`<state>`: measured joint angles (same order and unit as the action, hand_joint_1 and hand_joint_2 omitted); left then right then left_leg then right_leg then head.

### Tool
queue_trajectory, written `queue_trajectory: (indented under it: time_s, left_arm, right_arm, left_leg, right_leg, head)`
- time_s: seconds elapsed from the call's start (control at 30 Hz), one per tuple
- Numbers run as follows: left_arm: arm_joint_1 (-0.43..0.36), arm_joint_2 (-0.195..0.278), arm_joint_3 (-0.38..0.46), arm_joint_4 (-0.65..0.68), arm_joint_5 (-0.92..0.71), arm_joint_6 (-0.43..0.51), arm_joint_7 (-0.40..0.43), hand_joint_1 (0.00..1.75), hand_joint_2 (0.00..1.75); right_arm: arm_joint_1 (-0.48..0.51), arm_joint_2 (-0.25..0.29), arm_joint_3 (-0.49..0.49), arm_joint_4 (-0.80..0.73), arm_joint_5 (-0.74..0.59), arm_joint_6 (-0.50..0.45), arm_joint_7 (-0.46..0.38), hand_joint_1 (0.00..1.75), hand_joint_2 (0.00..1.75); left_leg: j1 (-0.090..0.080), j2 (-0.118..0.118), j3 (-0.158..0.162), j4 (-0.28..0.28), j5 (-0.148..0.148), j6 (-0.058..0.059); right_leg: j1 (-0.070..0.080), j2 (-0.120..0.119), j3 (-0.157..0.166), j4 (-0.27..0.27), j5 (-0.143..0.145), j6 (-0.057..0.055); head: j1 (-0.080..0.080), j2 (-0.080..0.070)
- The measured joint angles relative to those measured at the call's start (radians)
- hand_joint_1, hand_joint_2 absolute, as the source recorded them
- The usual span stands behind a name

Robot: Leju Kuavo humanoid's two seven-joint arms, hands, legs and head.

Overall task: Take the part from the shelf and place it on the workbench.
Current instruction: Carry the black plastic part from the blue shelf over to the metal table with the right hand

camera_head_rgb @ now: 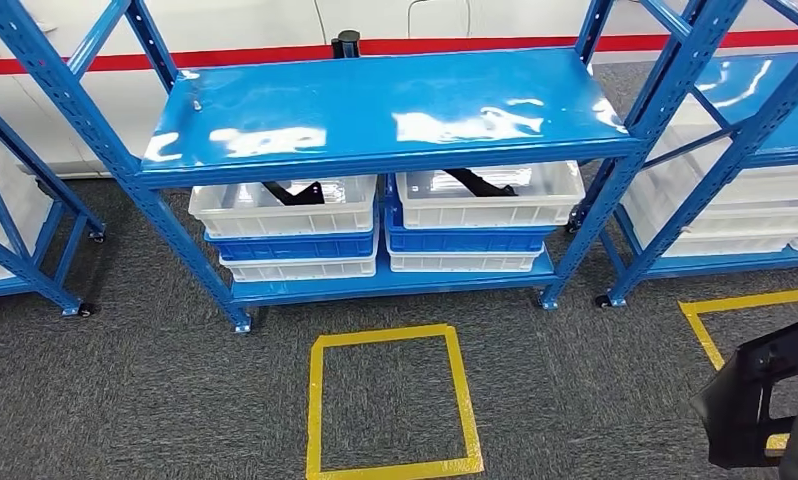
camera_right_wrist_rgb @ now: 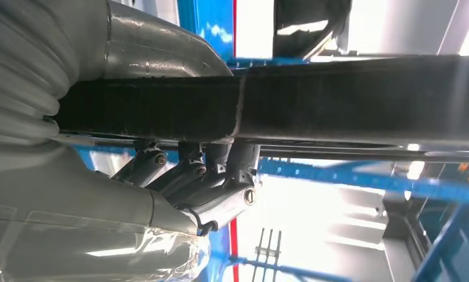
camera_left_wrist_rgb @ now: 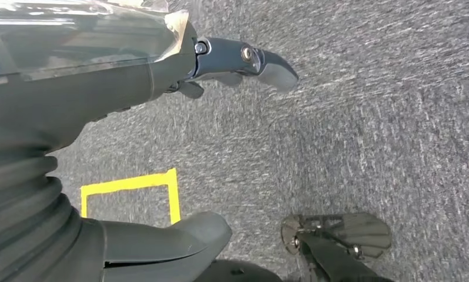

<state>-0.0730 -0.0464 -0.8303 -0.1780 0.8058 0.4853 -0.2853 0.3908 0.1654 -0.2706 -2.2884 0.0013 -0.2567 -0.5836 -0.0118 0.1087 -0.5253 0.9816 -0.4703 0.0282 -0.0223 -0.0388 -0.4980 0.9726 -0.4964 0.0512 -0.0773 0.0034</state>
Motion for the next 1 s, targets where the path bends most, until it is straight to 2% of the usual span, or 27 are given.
queue_trajectory:
  time_s: [0.03,0.07,0.1,0.13,0.17,0.2,0.23,0.27,0.3,0.33,0.37,0.4,0.43,0.5,0.53,0.57,0.63,0.7,0.73,0.77,0.8,0.83,0.87,0.9,0.93,0.97,1.0]
  left_arm:
    - [0.0,-0.001,0.001,0.0,0.0,0.0,-0.001,0.0,1.75]
    - [0.0,-0.001,0.002,0.0,0.0,0.0,-0.001,0.0,1.75]
    - [0.0,-0.002,0.002,0.0,0.0,0.0,-0.002,0.0,1.75]
    - [0.002,-0.002,0.002,0.0,0.0,0.0,-0.002,0.0,1.75]
    - [0.003,-0.003,0.002,0.0,0.0,0.0,-0.002,0.0,1.75]
    - [0.004,-0.003,0.003,0.0,0.0,0.0,-0.002,0.0,1.75]
    - [0.004,-0.003,0.004,0.0,0.0,0.0,-0.002,0.0,1.75]
    - [0.005,-0.004,0.004,0.0,0.0,0.0,-0.002,0.0,1.75]
    - [0.004,-0.004,0.005,0.0,0.0,0.0,-0.002,0.0,1.75]
    - [0.004,-0.003,0.005,0.0,0.0,0.0,-0.002,0.0,1.75]
    - [0.005,-0.003,0.005,0.0,0.0,0.0,-0.002,0.0,1.75]
    - [0.005,-0.002,0.005,0.001,0.0,0.0,-0.002,0.0,1.75]
    - [0.004,-0.002,0.006,0.001,0.0,0.0,-0.002,0.0,1.75]
    - [0.003,-0.003,0.006,0.001,0.0,0.0,-0.002,0.0,1.75]
    - [0.002,-0.003,0.006,0.0,0.001,0.0,-0.002,0.0,1.75]
    - [0.002,-0.004,0.006,0.0,0.001,0.001,-0.003,0.0,1.75]
    - [0.003,-0.005,0.006,0.0,0.001,0.0,-0.003,0.0,1.75]
    - [0.004,-0.006,0.006,0.0,0.001,0.0,-0.003,0.0,1.75]
    - [0.005,-0.006,0.006,0.0,0.001,0.0,-0.003,0.0,1.75]
    - [0.005,-0.006,0.006,0.0,0.001,0.0,-0.003,0.0,1.75]
    - [0.004,-0.007,0.006,0.0,0.001,0.0,-0.003,0.0,1.75]
    - [0.003,-0.007,0.006,0.0,0.001,-0.001,-0.003,0.0,1.75]
    - [0.003,-0.007,0.006,0.0,0.001,-0.001,-0.003,0.0,1.75]
    - [0.003,-0.008,0.006,0.0,0.001,-0.002,-0.003,0.0,1.75]
    - [0.002,-0.007,0.006,0.0,0.0,-0.002,-0.003,0.0,1.75]
    - [0.002,-0.007,0.006,0.0,0.0,-0.002,-0.003,0.0,1.75]
    - [0.001,-0.007,0.006,0.0,0.0,-0.002,-0.003,0.0,1.75]
  right_arm:
    - [-0.001,0.006,-0.007,-0.001,0.0,0.002,0.0,1.75,1.75]
    - [-0.003,0.01,-0.011,-0.002,0.0,0.003,0.001,1.75,1.75]
    - [-0.005,0.014,-0.015,-0.003,-0.001,0.004,0.001,1.75,1.75]
    - [-0.007,0.018,-0.018,-0.003,-0.001,0.005,0.001,1.75,1.75]
    - [-0.007,0.021,-0.021,-0.003,-0.001,0.005,0.002,1.75,1.75]
    - [-0.007,0.025,-0.023,-0.003,-0.001,0.006,0.002,1.75,1.75]
    - [-0.007,0.027,-0.025,-0.003,-0.001,0.006,0.002,1.75,1.75]
    - [-0.007,0.029,-0.026,-0.003,-0.001,0.006,0.002,1.75,1.75]
    - [-0.007,0.031,-0.027,-0.003,-0.001,0.006,0.002,1.75,1.75]
    - [-0.008,0.032,-0.027,-0.003,-0.001,0.006,0.002,1.75,1.75]
    - [-0.009,0.033,-0.028,-0.003,-0.001,0.006,0.002,1.75,1.75]
    - [-0.01,0.034,-0.028,-0.004,-0.001,0.006,0.002,1.75,1.75]
    - [-0.011,0.035,-0.028,-0.004,-0.001,0.006,0.002,1.75,1.75]
    - [-0.011,0.037,-0.03,-0.005,-0.001,0.006,0.002,1.75,1.75]
    - [-0.011,0.038,-0.031,-0.006,-0.001,0.007,0.002,1.75,1.75]
    - [-0.012,0.038,-0.033,-0.007,-0.001,0.007,0.002,1.75,1.75]
    - [-0.015,0.038,-0.034,-0.008,-0.001,0.007,0.002,1.75,1.75]
    - [-0.016,0.038,-0.035,-0.008,-0.001,0.007,0.002,1.75,1.75]
    - [-0.015,0.038,-0.036,-0.007,-0.001,0.007,0.003,1.75,1.75]
    - [-0.015,0.038,-0.037,-0.007,-0.001,0.007,0.003,1.75,1.75]
    - [-0.016,0.038,-0.038,-0.007,-0.001,0.008,0.003,1.75,1.75]
    - [-0.016,0.039,-0.04,-0.007,-0.001,0.008,0.003,1.75,1.75]
    - [-0.017,0.039,-0.04,-0.007,-0.001,0.009,0.003,1.75,1.75]
    - [-0.018,0.039,-0.041,-0.007,-0.001,0.009,0.004,1.75,1.75]
    - [-0.019,0.04,-0.041,-0.008,-0.001,0.01,0.004,1.75,1.75]
    - [-0.02,0.04,-0.043,-0.008,-0.001,0.009,0.005,1.75,1.75]
    - [-0.021,0.042,-0.046,-0.008,0.0,0.008,0.005,1.75,1.75]
  left_leg:
    - [0.003,-0.019,-0.006,0.014,-0.014,-0.007]
    - [0.007,-0.046,-0.02,0.045,-0.041,-0.013]
    - [0.01,-0.076,-0.042,0.097,-0.077,-0.019]
    - [0.012,-0.096,-0.071,0.165,-0.117,-0.022]
    - [0.014,-0.103,-0.099,0.232,-0.146,-0.023]
    - [0.015,-0.106,-0.118,0.277,-0.159,-0.023]
    - [0.015,-0.108,-0.119,0.286,-0.15,-0.022]
    - [0.016,-0.111,-0.1,0.254,-0.123,-0.02]
    - [0.017,-0.123,-0.067,0.19,-0.085,-0.016]
    - [0.018,-0.148,-0.03,0.119,-0.054,-0.01]
    - [0.019,-0.173,-0.001,0.059,-0.034,-0.006]
    - [0.019,-0.192,0.016,0.022,-0.025,-0.003]
    - [0.017,-0.201,0.02,0.008,-0.027,0.0]
    - [0.015,-0.177,0.017,0.0,-0.02,0.007]
    - [0.016,-0.164,0.017,-0.007,-0.013,0.014]
    - [0.017,-0.148,0.016,-0.014,-0.006,0.02]
    - [0.016,-0.117,0.01,-0.021,0.001,0.028]
    - [0.013,-0.082,0.004,-0.02,0.004,0.029]
    - [0.012,-0.067,0.003,-0.02,0.004,0.029]
    - [0.012,-0.052,0.002,-0.019,0.005,0.028]
    - [0.012,-0.039,0.003,-0.018,0.005,0.027]
    - [0.012,-0.027,0.004,-0.016,0.004,0.024]
    - [0.009,-0.017,0.004,-0.012,0.001,0.019]
    - [0.007,-0.007,0.005,-0.009,-0.001,0.014]
    - [0.004,0.001,0.007,-0.006,-0.002,0.009]
    - [0.003,0.01,0.008,-0.005,-0.003,0.003]
    - [0.003,0.019,0.009,-0.005,-0.003,-0.002]
  right_leg:
    - [-0.003,0.009,-0.002,-0.001,0.005,-0.009]
    - [-0.007,0.018,-0.005,-0.002,0.011,-0.019]
    - [-0.008,0.026,-0.008,-0.002,0.016,-0.027]
    - [-0.007,0.035,-0.015,-0.001,0.02,-0.032]
    - [-0.006,0.045,-0.02,0.0,0.024,-0.035]
    - [-0.004,0.057,-0.025,0.001,0.027,-0.036]
    - [-0.004,0.07,-0.028,0.003,0.029,-0.035]
    - [-0.004,0.083,-0.03,0.005,0.031,-0.034]
    - [-0.004,0.097,-0.03,0.006,0.032,-0.032]
    - [-0.004,0.109,-0.03,0.007,0.033,-0.03]
    - [-0.002,0.12,-0.032,0.009,0.035,-0.026]
    - [-0.002,0.131,-0.038,0.01,0.038,-0.021]
    - [-0.003,0.142,-0.044,0.01,0.043,-0.014]
    - [-0.005,0.161,-0.061,0.01,0.052,0.001]
    - [-0.004,0.15,-0.071,0.017,0.049,0.005]
    - [-0.001,0.127,-0.086,0.04,0.035,0.005]
    - [0.003,0.07,-0.14,0.151,-0.026,-0.002]
    - [0.001,0.052,-0.192,0.279,-0.08,0.0]
    - [0.0,0.049,-0.194,0.3,-0.086,0.007]
    - [-0.001,0.045,-0.175,0.28,-0.078,0.017]
    - [-0.003,0.035,-0.133,0.216,-0.056,0.027]
    - [-0.004,0.013,-0.082,0.134,-0.033,0.035]
    - [-0.003,-0.01,-0.041,0.064,-0.012,0.037]
    - [0.0,-0.027,-0.014,0.016,0.002,0.032]
    - [0.003,-0.035,-0.007,-0.001,0.009,0.023]
    - [0.006,-0.029,-0.012,0.0,0.012,0.013]
    - [0.004,-0.017,-0.015,0.0,0.016,0.003]
  head:
    - [-0.001,0.0]
    - [-0.001,0.0]
    - [-0.002,0.0]
    - [-0.002,0.0]
    - [-0.002,0.0]
    - [-0.002,0.0]
    - [-0.002,0.0]
    - [-0.002,0.0]
    - [-0.002,0.0]
    - [-0.002,0.0]
    - [-0.001,0.0]
    - [-0.001,0.0]
    - [-0.001,0.0]
    - [-0.003,0.0]
    - [-0.002,0.0]
    - [0.0,0.0]
    - [0.005,0.0]
    - [0.007,0.0]
    - [0.007,0.0]
    - [0.008,0.0]
    - [0.008,0.0]
    - [0.008,0.0]
    - [0.009,0.0]
    - [0.009,0.0]
    - [0.009,0.0]
    - [0.009,0.0]
    - [0.009,0.0]
